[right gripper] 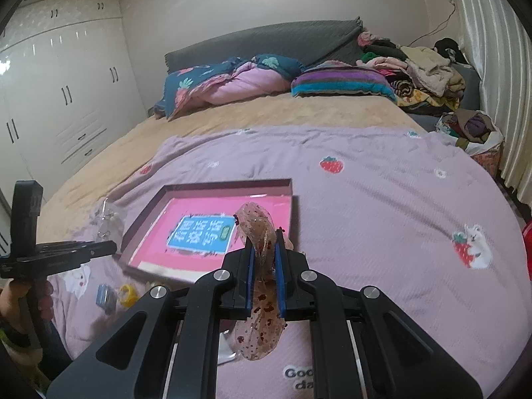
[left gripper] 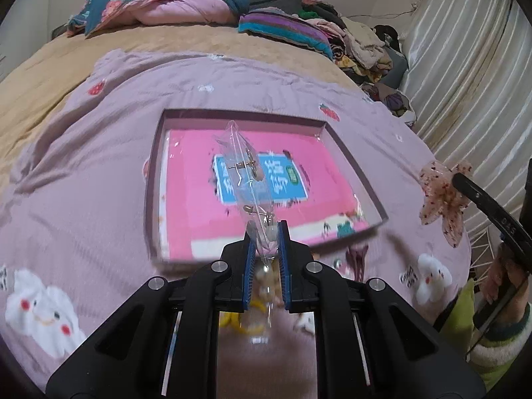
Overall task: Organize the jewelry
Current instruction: 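Carry the bow and earring bag over the tray and open both tools to drop them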
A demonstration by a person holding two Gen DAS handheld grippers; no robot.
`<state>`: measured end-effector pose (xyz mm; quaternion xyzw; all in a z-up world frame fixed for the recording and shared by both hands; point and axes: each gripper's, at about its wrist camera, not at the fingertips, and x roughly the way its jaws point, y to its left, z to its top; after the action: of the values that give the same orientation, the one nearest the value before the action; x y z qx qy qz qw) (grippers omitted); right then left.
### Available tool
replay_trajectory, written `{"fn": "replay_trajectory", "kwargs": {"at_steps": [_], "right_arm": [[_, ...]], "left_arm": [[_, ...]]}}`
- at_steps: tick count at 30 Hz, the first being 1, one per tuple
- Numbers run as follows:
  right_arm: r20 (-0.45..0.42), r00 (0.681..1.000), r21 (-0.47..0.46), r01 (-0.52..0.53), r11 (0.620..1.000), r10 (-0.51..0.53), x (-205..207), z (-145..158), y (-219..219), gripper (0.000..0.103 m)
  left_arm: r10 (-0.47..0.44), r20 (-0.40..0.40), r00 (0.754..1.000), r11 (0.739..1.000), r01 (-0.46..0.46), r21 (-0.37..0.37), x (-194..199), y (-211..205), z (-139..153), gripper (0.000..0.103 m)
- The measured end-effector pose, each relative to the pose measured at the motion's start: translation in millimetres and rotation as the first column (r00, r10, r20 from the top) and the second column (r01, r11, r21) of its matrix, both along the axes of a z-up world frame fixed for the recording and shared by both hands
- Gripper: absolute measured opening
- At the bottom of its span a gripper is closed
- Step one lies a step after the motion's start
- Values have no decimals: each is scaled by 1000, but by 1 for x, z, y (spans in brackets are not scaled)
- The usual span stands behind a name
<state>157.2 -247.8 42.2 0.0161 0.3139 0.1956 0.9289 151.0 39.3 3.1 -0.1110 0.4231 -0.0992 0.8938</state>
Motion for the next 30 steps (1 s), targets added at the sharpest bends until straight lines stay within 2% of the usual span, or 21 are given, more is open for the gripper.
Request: {"fn": "replay_trajectory", "kwargs": {"at_steps": [7, 10, 13, 17, 23, 30], "right_arm": [[-12, 1000, 36, -10, 999, 10, 28, 7, 9, 10], [-35, 999, 63, -33, 997, 36, 43, 5, 20, 10], [-70, 994, 105, -70, 992, 78, 58, -1, 33, 10], [-126, 986, 144, -95, 985, 114, 75, -13, 52, 10], [-184, 975, 130, -99, 987, 122, 95, -37, 74, 10], [-269, 956, 137, -85, 987, 120, 113, -71, 79, 10]], "left_arm": [[10, -14, 1000, 1000, -9, 27, 35, 2, -4, 6], [25, -12, 1000, 998, -24, 56, 47, 5, -7, 6], [38, -24, 999, 998, -37, 54, 56, 10, -13, 6], [56, -43, 997, 996, -53, 72, 65, 17, -24, 7], [65, -89, 994, 995, -58, 85, 74, 24, -45, 7], [64, -118, 991, 995, -54, 89, 77, 26, -59, 7]]}}
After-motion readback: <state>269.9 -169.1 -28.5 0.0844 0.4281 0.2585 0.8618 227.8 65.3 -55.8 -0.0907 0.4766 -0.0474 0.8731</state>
